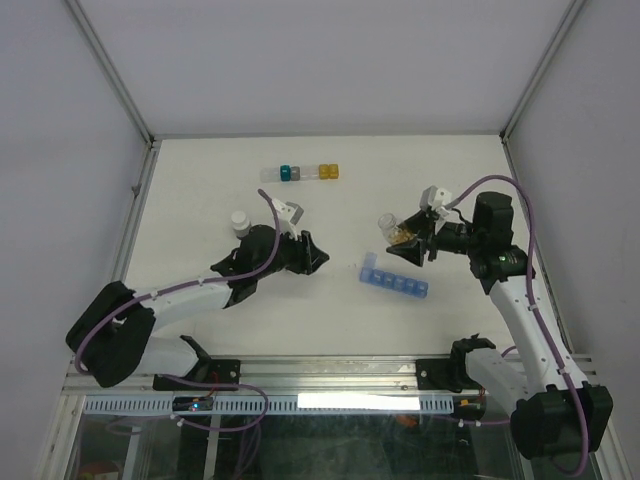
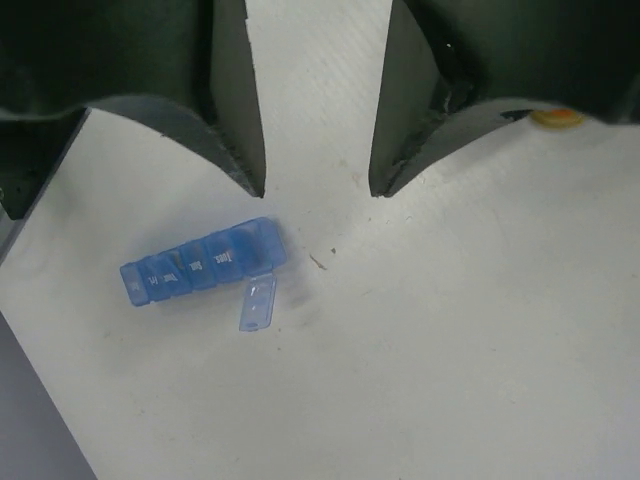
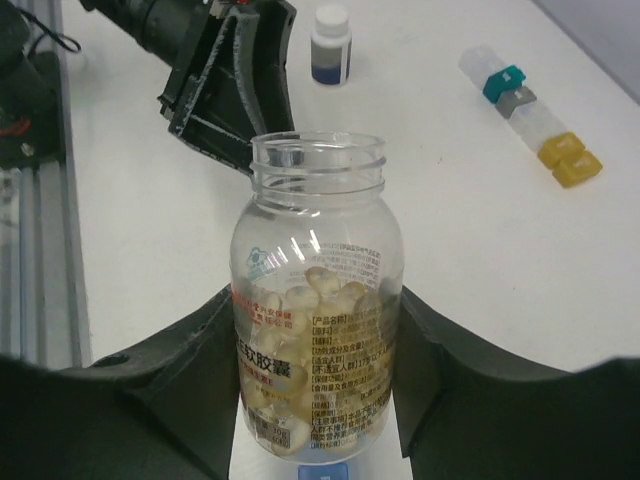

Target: Sort the pills into containers

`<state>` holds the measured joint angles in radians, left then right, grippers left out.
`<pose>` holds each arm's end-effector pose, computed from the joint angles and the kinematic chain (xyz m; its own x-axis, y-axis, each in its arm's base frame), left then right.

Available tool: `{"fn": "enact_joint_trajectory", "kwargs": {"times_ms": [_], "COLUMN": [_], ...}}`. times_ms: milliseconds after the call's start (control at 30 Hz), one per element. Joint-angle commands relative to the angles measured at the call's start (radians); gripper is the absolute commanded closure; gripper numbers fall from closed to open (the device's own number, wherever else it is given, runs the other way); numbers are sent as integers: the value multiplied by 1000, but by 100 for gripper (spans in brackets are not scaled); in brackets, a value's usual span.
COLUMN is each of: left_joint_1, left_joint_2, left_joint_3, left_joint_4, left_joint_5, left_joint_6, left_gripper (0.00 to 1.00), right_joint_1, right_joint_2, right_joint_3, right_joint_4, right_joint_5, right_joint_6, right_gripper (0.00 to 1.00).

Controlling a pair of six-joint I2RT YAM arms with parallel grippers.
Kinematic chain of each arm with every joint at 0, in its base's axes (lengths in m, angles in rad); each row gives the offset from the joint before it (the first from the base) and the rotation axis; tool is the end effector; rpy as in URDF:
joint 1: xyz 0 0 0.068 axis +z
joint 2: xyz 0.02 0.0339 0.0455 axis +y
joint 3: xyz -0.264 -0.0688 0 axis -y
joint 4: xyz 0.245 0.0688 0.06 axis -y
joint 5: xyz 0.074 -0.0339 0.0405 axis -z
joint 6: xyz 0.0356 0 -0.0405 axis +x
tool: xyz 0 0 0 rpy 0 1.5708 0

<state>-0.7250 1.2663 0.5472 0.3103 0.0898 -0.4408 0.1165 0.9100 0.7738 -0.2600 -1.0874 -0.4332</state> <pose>0.1963 -0.1782 0.2056 -0.5772 -0.0564 -0.8147 0.5261 0.7373 -0.4237 0.1874 0.0537 0.3132 0.0153 -0.1946 -0.9808 -0.9463 0.3140 -0.0771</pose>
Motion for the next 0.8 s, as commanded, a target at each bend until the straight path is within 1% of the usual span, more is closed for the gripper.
{"fn": "enact_joint_trajectory", "kwargs": {"times_ms": [0, 33, 67, 133, 233, 333, 400, 433, 467, 500, 567, 600, 633, 733, 767], "left_joint_1": [7, 6, 6, 6, 6, 6, 7, 7, 7, 6, 6, 6, 6, 4, 5], "left_joint_2": [185, 237, 277, 339, 391, 393, 362, 334, 301, 266, 181, 121, 74, -36, -62], "left_joint_3": [84, 108, 125, 146, 165, 173, 168, 158, 145, 128, 70, 44, 17, -64, -90], "left_joint_4": [105, 97, 97, 113, 144, 133, 97, 82, 70, 61, 56, 58, 62, 92, 121], "left_joint_5": [143, 160, 177, 193, 194, 149, 94, 62, 30, -5, -76, -107, -137, -230, -249], "left_joint_6": [19, 15, 12, 9, 23, 68, 98, 113, 130, 145, 170, 180, 191, 210, 213], "left_gripper": [65, 70, 72, 73, 73, 71, 70, 67, 61, 52, 29, 22, 15, 2, 1], "right_joint_1": [11, 25, 40, 71, 133, 174, 188, 193, 198, 203, 215, 223, 232, 259, 267], "right_joint_2": [11, 25, 45, 85, 144, 198, 225, 241, 257, 274, 308, 324, 338, 366, 378], "right_joint_3": [12, 16, 20, 19, 13, 17, 19, 20, 21, 23, 31, 36, 39, 46, 50], "right_joint_4": [-229, -257, -281, -312, -328, -337, -340, -342, -343, -346, -352, -355, -359, -363, -366], "right_joint_5": [57, 93, 138, 212, 309, 392, 423, 436, 450, 467, 505, 524, 536, 568, 578], "right_joint_6": [-314, -341, -365, -397, -407, -407, -407, -407, -407, -409, -410, -409, -408, -407, -405], "right_gripper": [100, 100, 100, 100, 100, 100, 100, 100, 100, 100, 100, 100, 100, 100, 100]}}
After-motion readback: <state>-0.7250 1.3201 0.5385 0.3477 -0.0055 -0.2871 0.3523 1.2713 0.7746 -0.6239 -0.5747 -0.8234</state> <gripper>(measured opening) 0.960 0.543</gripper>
